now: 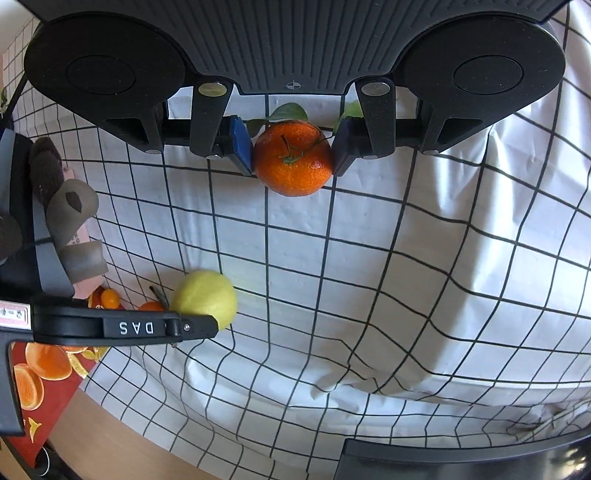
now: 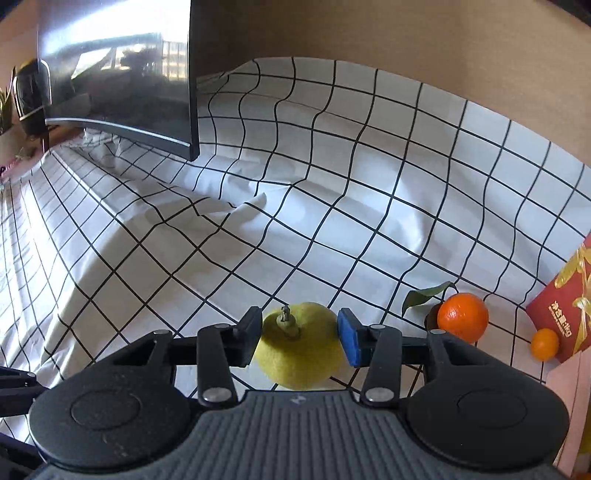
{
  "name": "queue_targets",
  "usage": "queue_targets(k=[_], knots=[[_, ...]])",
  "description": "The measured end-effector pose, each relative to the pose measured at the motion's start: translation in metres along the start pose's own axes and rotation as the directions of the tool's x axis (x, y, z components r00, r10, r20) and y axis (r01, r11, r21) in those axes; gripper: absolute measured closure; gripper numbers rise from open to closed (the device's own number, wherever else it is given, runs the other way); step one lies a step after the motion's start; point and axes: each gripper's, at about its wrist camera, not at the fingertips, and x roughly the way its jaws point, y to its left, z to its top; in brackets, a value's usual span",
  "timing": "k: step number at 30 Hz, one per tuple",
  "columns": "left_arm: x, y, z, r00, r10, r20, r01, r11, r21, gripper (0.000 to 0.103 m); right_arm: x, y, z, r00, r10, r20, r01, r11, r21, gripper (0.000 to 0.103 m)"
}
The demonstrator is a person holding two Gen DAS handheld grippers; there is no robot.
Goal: Organize fruits
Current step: 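Close the right tool on the green pear and lift it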
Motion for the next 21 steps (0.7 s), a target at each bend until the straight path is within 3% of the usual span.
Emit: queue_targets(k=[3, 8, 15, 21], knots=[[0.000, 0.000, 0.000, 1.000, -0.001, 0.000, 0.001, 1.000, 0.000, 0.052, -0.001, 0.002, -0.004, 1.000, -0.011, 0.009, 0.011, 1.000, -0.026, 0.056], [-0.002, 0.001, -0.002, 1.000, -0.002, 0.002, 0.002, 1.000, -0.006, 0.052, 0.009, 0.004, -0.009, 0.999, -0.052, 0.006, 0.052, 0.997, -0.065, 0.044], [-0.007, 0.002, -0.005, 1.000, 0.000, 0.003, 0.000, 1.000, -0.008, 0.052, 0.027, 0.000, -0.005, 0.998, -0.049, -0.031, 0.048, 0.998, -0.052, 0.038], [-0.010, -0.007, -0.007, 1.000, -0.008, -0.005, 0.008, 1.000, 0.014, 0.052, 0.026, -0.008, -0.011, 0.998, -0.028, -0.055, 0.028, 1.000, 0.006, 0.041]])
